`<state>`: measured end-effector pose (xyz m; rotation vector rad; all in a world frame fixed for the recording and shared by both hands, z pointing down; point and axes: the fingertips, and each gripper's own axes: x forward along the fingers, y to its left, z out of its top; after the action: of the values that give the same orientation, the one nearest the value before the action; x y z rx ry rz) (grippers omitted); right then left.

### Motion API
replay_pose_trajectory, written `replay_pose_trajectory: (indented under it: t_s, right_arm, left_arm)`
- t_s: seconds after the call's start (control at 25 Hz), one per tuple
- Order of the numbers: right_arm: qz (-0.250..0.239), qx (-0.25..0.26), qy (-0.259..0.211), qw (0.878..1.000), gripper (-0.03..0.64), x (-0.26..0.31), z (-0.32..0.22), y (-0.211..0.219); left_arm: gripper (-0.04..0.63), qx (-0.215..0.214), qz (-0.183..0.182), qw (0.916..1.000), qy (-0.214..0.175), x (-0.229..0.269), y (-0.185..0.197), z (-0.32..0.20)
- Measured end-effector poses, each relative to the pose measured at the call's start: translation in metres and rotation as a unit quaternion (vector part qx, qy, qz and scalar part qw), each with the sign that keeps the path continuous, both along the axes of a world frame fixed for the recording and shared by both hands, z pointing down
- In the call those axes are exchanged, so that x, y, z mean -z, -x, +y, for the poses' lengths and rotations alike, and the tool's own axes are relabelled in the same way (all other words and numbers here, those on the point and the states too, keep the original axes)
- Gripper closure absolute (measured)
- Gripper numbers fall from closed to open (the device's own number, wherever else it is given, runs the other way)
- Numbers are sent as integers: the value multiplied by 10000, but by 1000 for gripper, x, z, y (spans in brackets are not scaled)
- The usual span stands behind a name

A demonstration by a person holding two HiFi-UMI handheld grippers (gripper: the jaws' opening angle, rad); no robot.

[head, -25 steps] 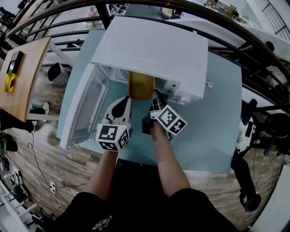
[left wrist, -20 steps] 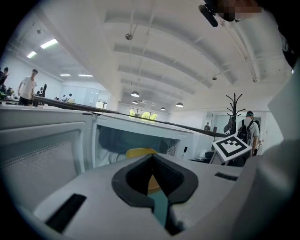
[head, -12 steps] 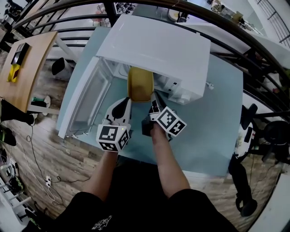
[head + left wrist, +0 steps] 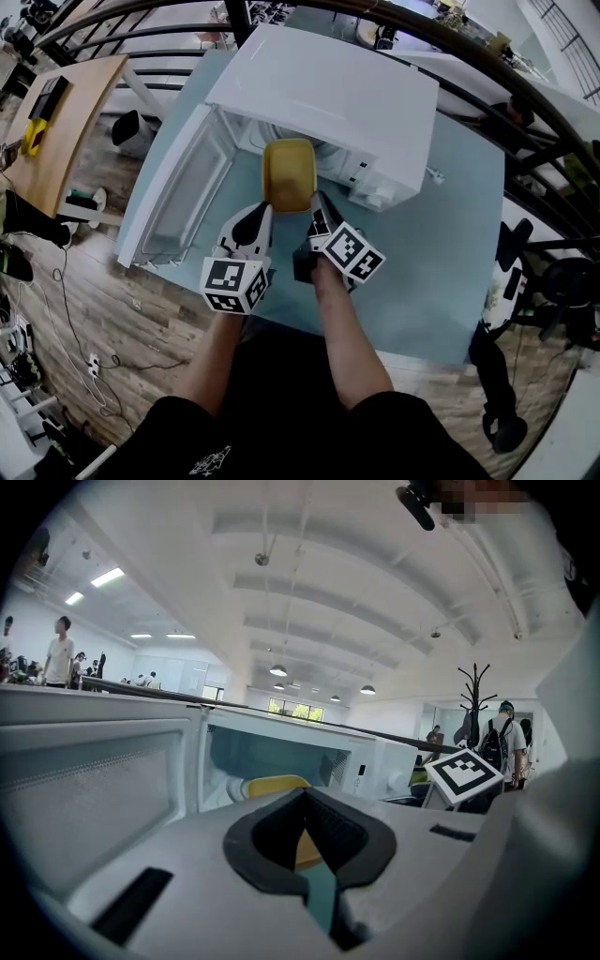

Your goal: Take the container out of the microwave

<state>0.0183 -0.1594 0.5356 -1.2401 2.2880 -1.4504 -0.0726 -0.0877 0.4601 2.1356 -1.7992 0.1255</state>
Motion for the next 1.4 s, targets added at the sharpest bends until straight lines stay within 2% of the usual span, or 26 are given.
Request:
replay_pose_trajectory:
  t_s: [1.4]
  right_arm:
    - [114, 519, 246, 9983, 599, -38, 70, -9]
  left_arm:
    - [588, 318, -31, 9990, 308, -32, -7, 71]
